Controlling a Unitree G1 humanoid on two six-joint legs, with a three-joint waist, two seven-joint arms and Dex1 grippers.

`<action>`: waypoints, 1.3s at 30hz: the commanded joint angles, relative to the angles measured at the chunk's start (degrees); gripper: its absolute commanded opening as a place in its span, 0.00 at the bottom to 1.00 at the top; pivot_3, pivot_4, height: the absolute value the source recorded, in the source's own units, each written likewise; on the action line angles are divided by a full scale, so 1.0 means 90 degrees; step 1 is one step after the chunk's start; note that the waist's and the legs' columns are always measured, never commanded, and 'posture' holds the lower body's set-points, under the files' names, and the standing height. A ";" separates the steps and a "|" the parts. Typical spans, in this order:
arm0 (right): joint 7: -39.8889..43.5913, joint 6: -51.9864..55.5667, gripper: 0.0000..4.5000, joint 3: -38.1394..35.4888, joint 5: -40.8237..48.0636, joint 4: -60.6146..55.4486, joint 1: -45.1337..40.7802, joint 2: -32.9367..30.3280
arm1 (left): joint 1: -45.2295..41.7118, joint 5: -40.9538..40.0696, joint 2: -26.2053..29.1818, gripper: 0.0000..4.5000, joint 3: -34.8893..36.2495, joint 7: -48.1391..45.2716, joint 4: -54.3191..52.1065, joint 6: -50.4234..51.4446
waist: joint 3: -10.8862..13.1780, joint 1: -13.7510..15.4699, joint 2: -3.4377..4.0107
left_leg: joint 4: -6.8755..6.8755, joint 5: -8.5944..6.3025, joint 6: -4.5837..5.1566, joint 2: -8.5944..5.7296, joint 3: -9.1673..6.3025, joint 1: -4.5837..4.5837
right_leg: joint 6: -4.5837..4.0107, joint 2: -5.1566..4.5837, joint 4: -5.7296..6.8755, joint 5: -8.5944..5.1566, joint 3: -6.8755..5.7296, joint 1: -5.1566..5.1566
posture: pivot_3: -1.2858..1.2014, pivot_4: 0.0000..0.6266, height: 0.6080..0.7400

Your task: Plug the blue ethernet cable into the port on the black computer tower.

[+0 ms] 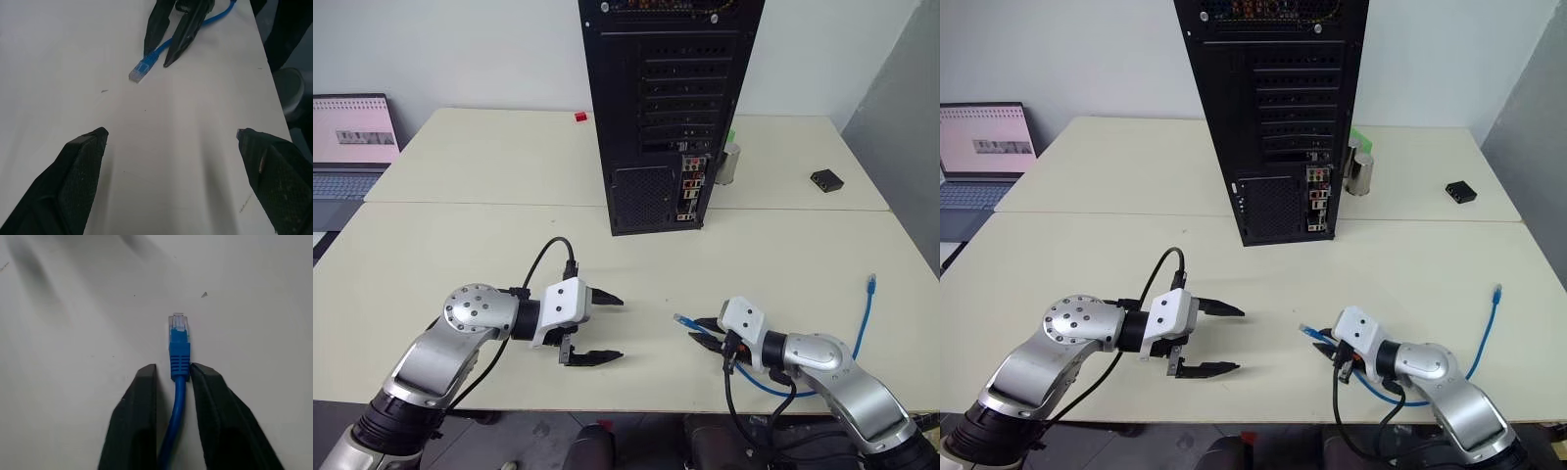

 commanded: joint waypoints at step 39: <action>0.0495 0.0681 0.01 0.0751 -0.0415 -0.0647 -0.1544 0.0255 | -0.1464 0.0987 -0.1443 0.48 -0.0963 -0.0220 0.1918 -0.1478 | 0.0000 0.0002 -0.0001 | 0.0004 0.0000 0.0000 -0.0003 -0.0013 -0.0006 | -0.0004 -0.0001 0.0004 0.0002 -0.0014 -0.0002 | 0.52 0.24 1.00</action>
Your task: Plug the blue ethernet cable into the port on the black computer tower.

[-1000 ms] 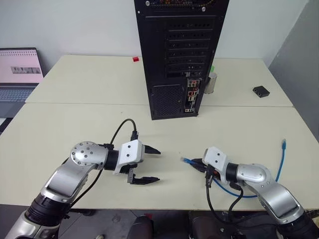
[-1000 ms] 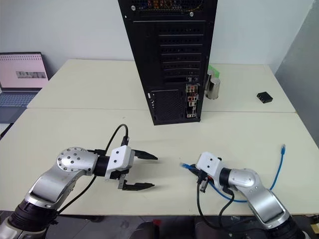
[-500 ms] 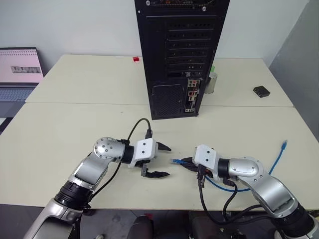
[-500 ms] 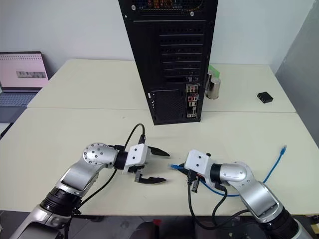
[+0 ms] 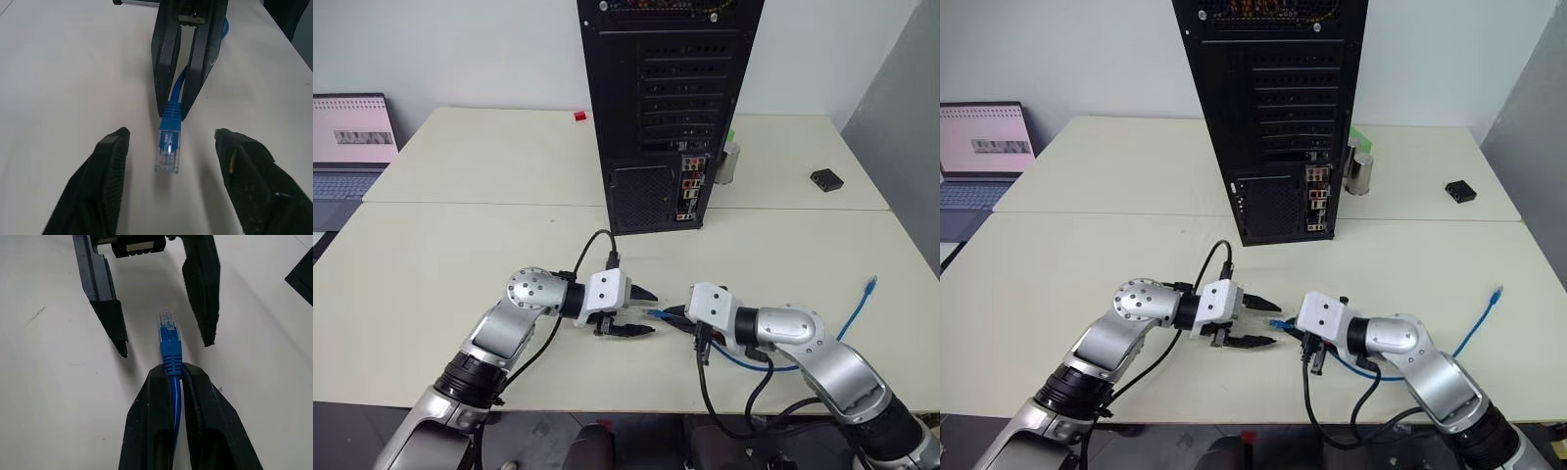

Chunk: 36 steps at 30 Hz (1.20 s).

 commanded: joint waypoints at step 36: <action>-0.0667 0.2868 0.77 -0.2964 0.4067 -0.1155 -0.0123 0.0555 | -0.0041 0.2464 -0.0311 0.06 0.0820 0.3366 0.1780 -0.7182 | -0.0001 0.0012 0.0001 | -0.0001 0.0000 0.0000 0.0000 -0.0001 0.0002 | -0.0002 -0.0005 -0.0001 0.0003 0.0000 0.0005 | 0.52 0.24 1.00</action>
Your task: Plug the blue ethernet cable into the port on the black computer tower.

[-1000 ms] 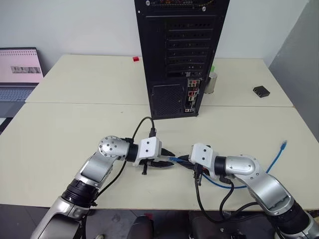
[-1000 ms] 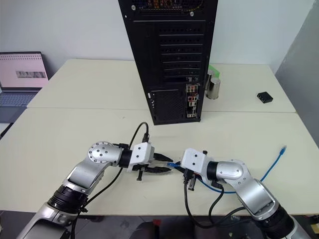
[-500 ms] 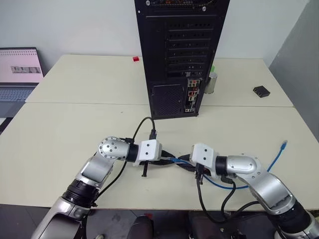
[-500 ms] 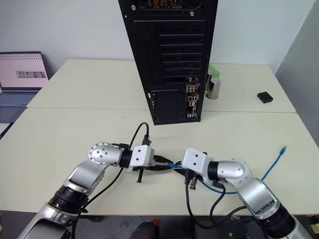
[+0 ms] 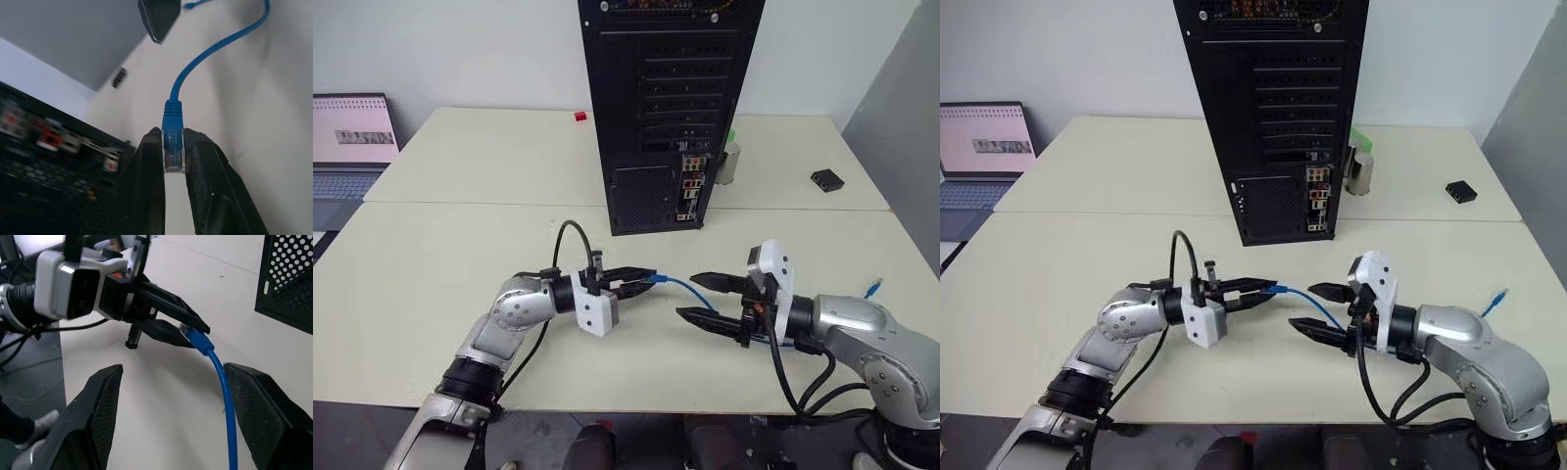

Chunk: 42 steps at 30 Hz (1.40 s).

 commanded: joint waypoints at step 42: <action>-0.0452 -0.0059 0.00 0.0884 0.0211 0.1015 -0.1053 0.0342 | -0.0376 0.1729 0.0185 0.06 -0.0051 0.2390 0.0488 -0.1595 | -0.0001 -0.0001 0.0001 | -0.0001 0.0000 0.0000 0.0000 -0.0006 -0.0002 | 0.0001 -0.0001 0.0002 0.0001 -0.0012 0.0000 | 0.52 0.24 1.00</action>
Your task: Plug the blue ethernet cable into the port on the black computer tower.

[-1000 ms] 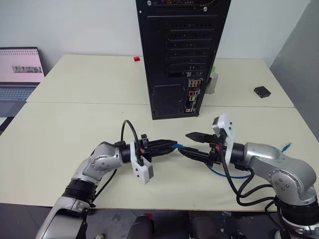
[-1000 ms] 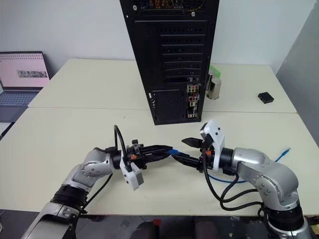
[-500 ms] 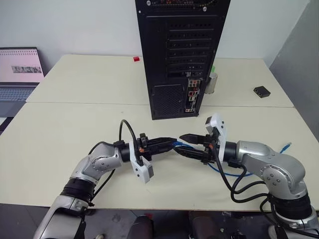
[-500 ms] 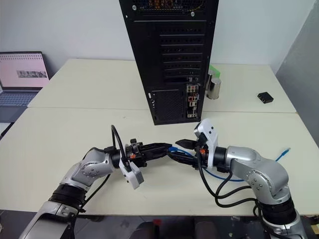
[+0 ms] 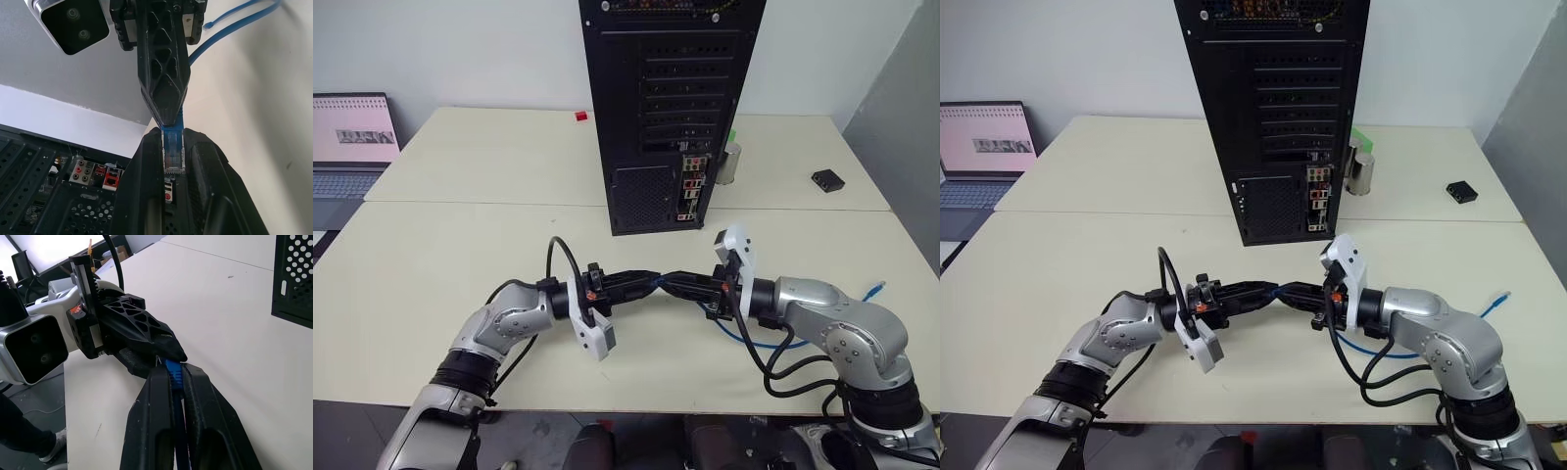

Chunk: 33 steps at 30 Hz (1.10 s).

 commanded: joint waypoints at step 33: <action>-0.3348 -0.1074 0.00 0.0110 -0.2235 -0.0641 -0.0063 0.1308 | 0.1243 -0.5397 0.0043 0.85 0.0264 -0.0759 -0.4368 0.8957 | 0.0000 -0.0022 0.0002 | -0.0002 0.0000 -0.0001 0.0003 -0.0007 -0.0006 | 0.0002 0.0002 0.0002 -0.0002 -0.0002 -0.0004 | 0.52 0.24 1.00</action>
